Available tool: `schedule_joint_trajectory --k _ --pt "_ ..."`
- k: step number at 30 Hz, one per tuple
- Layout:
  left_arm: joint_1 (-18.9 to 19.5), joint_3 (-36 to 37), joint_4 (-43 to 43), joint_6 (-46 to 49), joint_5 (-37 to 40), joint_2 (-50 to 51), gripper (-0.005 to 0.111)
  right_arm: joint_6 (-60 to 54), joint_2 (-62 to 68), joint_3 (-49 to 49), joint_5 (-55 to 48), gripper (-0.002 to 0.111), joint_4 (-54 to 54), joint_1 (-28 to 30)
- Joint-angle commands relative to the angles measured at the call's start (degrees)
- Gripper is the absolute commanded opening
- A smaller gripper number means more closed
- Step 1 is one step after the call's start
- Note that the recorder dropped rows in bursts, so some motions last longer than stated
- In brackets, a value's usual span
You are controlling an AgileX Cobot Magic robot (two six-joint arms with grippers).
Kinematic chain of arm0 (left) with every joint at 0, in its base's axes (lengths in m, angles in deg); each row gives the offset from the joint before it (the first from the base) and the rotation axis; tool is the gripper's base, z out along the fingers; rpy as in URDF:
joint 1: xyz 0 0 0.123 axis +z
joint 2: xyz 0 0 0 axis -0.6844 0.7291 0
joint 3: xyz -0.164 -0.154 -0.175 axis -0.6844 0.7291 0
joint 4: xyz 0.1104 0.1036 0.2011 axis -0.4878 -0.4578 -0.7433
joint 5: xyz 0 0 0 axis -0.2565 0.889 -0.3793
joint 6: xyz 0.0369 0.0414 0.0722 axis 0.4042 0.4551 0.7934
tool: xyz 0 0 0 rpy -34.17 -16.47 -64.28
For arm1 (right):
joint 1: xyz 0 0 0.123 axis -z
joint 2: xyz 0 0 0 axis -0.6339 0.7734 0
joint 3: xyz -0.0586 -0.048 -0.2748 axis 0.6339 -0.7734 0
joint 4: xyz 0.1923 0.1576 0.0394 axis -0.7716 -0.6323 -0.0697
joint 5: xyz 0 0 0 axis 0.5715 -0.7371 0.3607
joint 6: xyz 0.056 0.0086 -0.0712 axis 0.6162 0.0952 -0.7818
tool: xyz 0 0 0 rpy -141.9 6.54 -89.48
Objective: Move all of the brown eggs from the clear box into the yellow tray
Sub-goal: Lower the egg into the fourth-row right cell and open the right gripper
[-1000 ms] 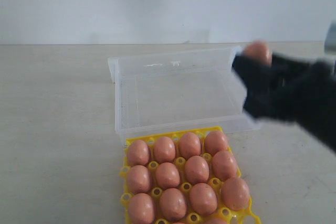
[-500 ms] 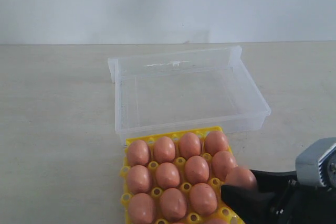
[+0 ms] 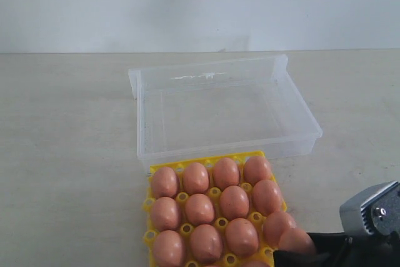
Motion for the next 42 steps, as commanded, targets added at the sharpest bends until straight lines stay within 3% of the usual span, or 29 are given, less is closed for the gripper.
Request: schedule_joint_trajectory --k 1,13,22,36,40,42 --pt "-0.2 0.23 -0.21 0.1 -0.64 -0.13 0.004 0.21 -0.48 -0.32 -3.14 0.0 4.24 -0.3" --pt "-0.2 0.23 -0.21 0.1 -0.64 -0.13 0.004 0.06 -0.48 -0.32 -3.13 0.002 5.04 -0.3" --pt "-0.2 0.23 -0.21 0.1 -0.64 -0.13 0.004 0.02 -0.48 -0.32 -3.71 0.032 5.04 -0.3" --pt "-0.2 0.23 -0.21 0.1 -0.64 -0.13 0.004 -0.44 -0.48 0.48 -4.78 0.034 5.04 -0.3" --pt "-0.2 0.23 -0.21 0.1 -0.64 -0.13 0.004 -0.05 -0.48 0.48 -3.84 0.057 5.04 -0.3" --pt "-0.2 0.23 -0.21 0.1 -0.64 -0.13 0.004 0.09 -0.48 0.48 -3.84 0.057 5.04 -0.3"
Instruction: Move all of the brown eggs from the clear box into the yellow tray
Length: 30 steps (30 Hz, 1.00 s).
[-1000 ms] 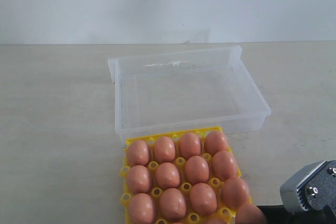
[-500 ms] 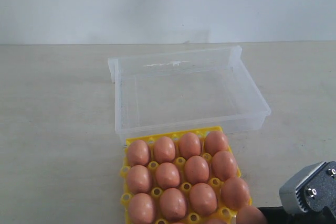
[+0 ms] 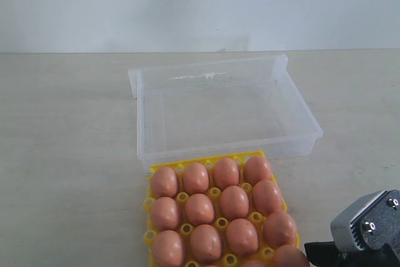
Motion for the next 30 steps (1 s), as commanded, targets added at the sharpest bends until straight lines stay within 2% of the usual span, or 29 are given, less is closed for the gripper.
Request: schedule_joint_trajectory --k 1,7,11,13,15,16,17,19,20,21,23,25,26,28,30 --pt "-0.2 0.23 -0.21 0.1 -0.64 -0.13 0.004 0.06 -0.48 0.26 0.96 0.057 0.37 -0.3" --pt "-0.2 0.23 -0.21 0.1 -0.64 -0.13 0.004 0.06 -0.48 0.26 6.37 0.057 0.26 -0.3" --pt "-0.2 0.23 -0.21 0.1 -0.64 -0.13 0.004 0.06 -2.37 0.46 25.2 0.056 -0.42 -0.3" --pt "-0.2 0.23 -0.21 0.1 -0.64 -0.13 0.004 -0.35 -4.37 1.75 38.65 0.049 -4.02 -0.3" --pt "-0.2 0.23 -0.21 0.1 -0.64 -0.13 0.004 -6.64 -6.83 4.85 47.72 0.028 -14.14 0.05" --pt "-0.2 0.23 -0.21 0.1 -0.64 -0.13 0.004 -13.6 -8.01 6.71 47.72 0.017 -22.36 0.03" --pt "-0.2 0.23 -0.21 0.1 -0.64 -0.13 0.004 -22.92 -9.64 11.24 47.72 -0.001 -32.6 0.03" --pt "-0.2 0.23 -0.21 0.1 -0.64 -0.13 0.004 -42.73 -11.32 18.03 47.72 0.002 -53.99 0.2" --pt "-0.2 0.23 -0.21 0.1 -0.64 -0.13 0.004 -58.84 -11.78 23.64 47.72 0.001 -66.37 1.04" --pt "-0.2 0.23 -0.21 0.1 -0.64 -0.13 0.004 -70.39 -11.77 27.73 47.72 0.001 -71.6 2.84" --pt "-0.2 0.23 -0.21 0.1 -0.64 -0.13 0.004 -97.93 -10.62 32.19 47.72 0.0 -73.4 7.74" --pt "-0.2 0.23 -0.21 0.1 -0.64 -0.13 0.004 -114.35 -9.38 33.26 47.41 0.0 -67.4 11.89" --pt "-0.2 0.23 -0.21 0.1 -0.64 -0.13 0.004 -122.89 -8.77 33.4 42.03 0.0 -63.42 15.22" --pt "-0.2 0.23 -0.21 0.1 -0.64 -0.13 0.004 -131.6 -8.29 33.75 32.37 0.0 -57.62 20.26" --pt "-0.2 0.23 -0.21 0.1 -0.64 -0.13 0.004 -135.47 -8.42 34.45 16.43 0.0 -57.0 25.29"
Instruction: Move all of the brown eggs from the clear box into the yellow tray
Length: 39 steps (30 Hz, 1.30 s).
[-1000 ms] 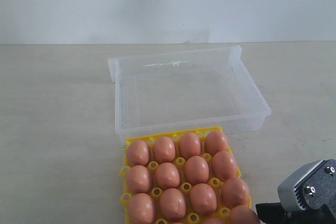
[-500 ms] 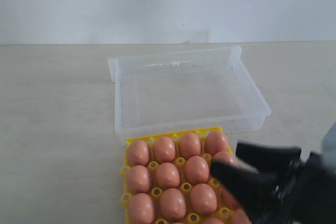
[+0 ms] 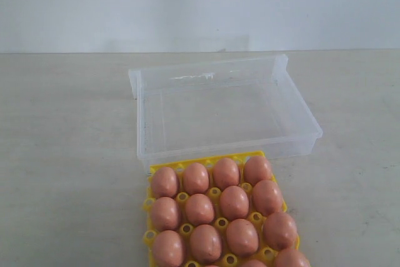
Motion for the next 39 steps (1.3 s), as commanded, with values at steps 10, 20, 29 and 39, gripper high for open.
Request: schedule_joint_trajectory --k 10,20,29,39 --pt "-0.2 0.23 -0.21 0.1 -0.64 -0.13 0.004 10.52 0.38 1.35 -42.68 0.0 -22.93 33.33" --pt "-0.2 0.23 -0.21 0.1 -0.64 -0.13 0.004 29.24 -11.38 4.16 -56.65 0.0 -24.2 34.68" --pt "-0.2 0.23 -0.21 0.1 -0.64 -0.13 0.004 74.12 -21.1 16.31 -15.52 0.0 -9.47 34.68" --pt "-0.2 0.23 -0.21 0.1 -0.64 -0.13 0.004 146.93 -21.57 32.98 -67.59 0.0 124.79 32.12"
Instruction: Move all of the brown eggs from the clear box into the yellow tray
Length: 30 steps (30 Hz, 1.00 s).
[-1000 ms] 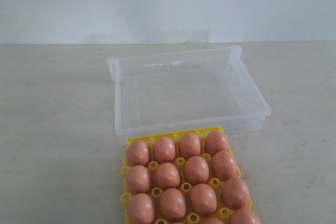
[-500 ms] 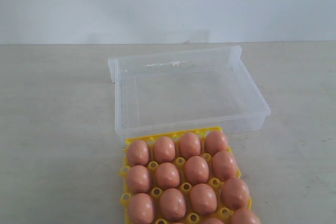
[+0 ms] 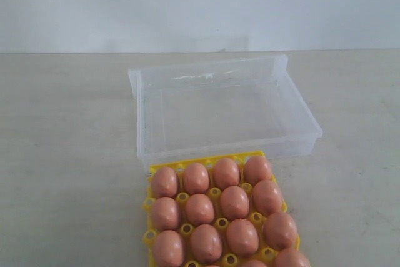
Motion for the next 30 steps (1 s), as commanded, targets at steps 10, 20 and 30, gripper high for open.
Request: schedule_joint_trajectory --k 10,20,30 --pt "-0.2 0.23 -0.21 0.1 -0.64 -0.13 0.004 -6.54 -0.28 -28.2 -36.42 0.0 6.44 -3.18" --pt "-0.2 0.23 -0.21 0.1 -0.64 -0.13 0.004 -29.17 -0.4 -52.78 -30.61 0.0 -28.21 -13.38" --pt "-0.2 0.23 -0.21 0.1 -0.64 -0.13 0.004 -28.95 -11.47 -52.78 -30.66 0.0 -28.75 -11.37"
